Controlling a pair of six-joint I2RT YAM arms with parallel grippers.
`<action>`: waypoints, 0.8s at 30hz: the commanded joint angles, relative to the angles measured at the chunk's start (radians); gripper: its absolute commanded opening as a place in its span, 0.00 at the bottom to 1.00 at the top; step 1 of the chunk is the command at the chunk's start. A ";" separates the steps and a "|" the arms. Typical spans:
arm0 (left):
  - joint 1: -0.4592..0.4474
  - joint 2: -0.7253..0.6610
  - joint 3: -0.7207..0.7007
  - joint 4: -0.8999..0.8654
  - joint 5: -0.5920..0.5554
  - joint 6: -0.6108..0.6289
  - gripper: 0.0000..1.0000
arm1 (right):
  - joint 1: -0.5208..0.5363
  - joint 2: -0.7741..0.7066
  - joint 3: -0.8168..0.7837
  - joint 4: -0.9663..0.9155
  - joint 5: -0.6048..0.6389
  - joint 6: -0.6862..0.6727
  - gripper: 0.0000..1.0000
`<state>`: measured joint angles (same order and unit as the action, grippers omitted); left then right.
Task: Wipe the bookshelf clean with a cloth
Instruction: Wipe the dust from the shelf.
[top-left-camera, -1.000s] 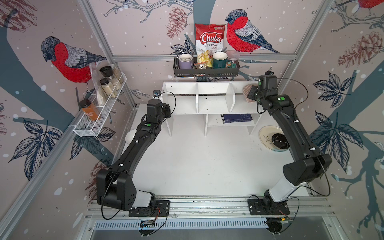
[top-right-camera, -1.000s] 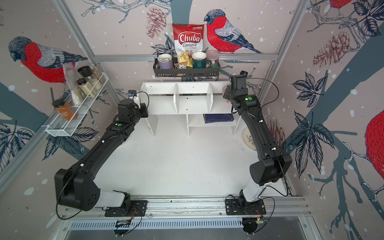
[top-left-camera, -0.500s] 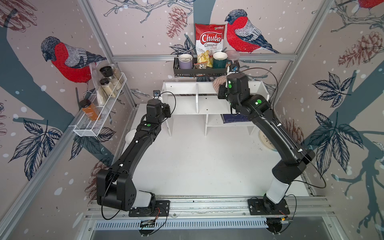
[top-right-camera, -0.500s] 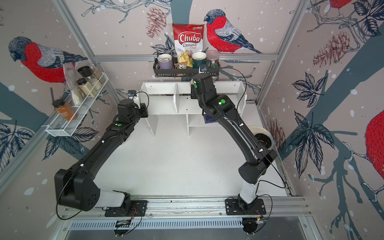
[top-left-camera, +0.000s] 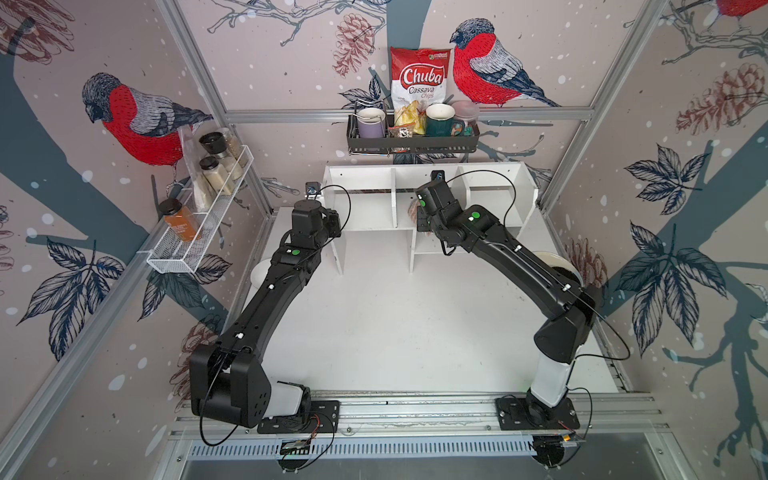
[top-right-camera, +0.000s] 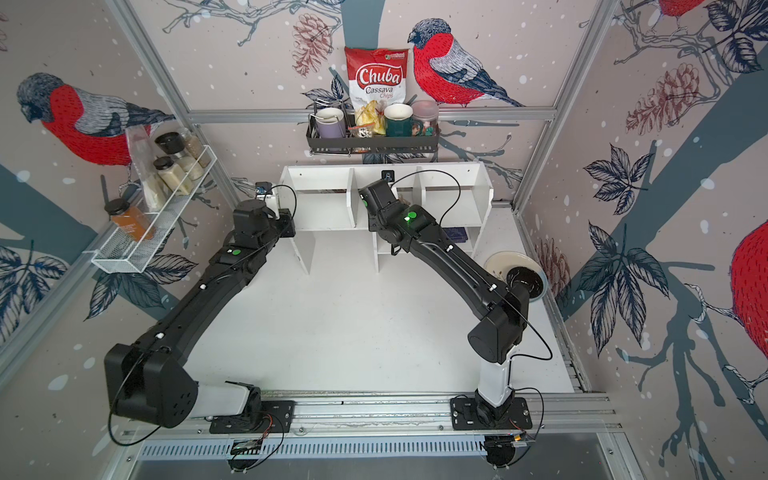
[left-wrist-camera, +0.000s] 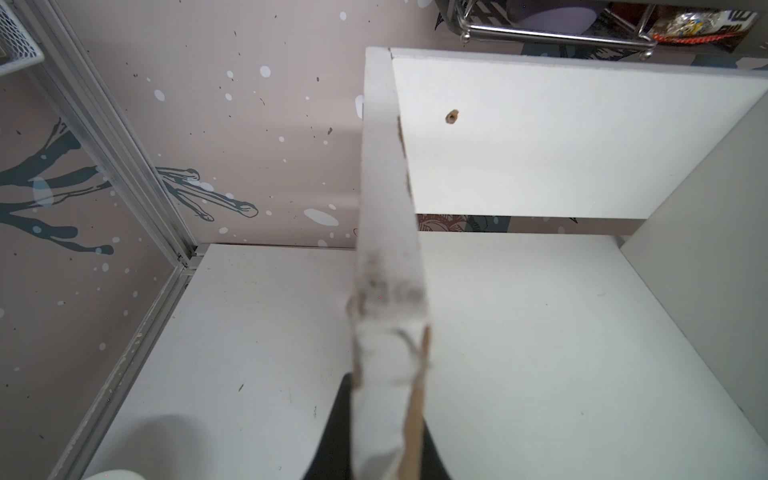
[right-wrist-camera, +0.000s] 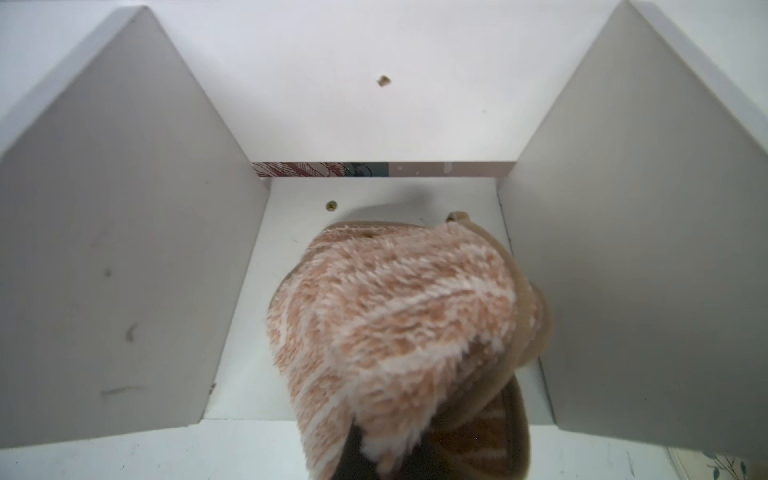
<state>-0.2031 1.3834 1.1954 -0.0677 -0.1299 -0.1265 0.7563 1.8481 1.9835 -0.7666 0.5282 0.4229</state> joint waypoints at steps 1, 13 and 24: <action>0.002 0.011 0.003 -0.065 0.095 -0.077 0.00 | -0.043 0.031 0.037 -0.011 0.032 0.035 0.00; 0.008 0.023 0.003 -0.061 0.108 -0.086 0.00 | 0.005 0.162 0.215 0.050 -0.079 0.014 0.00; 0.005 0.018 0.003 -0.069 0.101 -0.082 0.00 | -0.019 -0.065 -0.140 0.099 -0.009 0.025 0.00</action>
<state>-0.1978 1.4040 1.2049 -0.0486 -0.1158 -0.1257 0.7620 1.8088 1.8626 -0.7113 0.4797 0.4438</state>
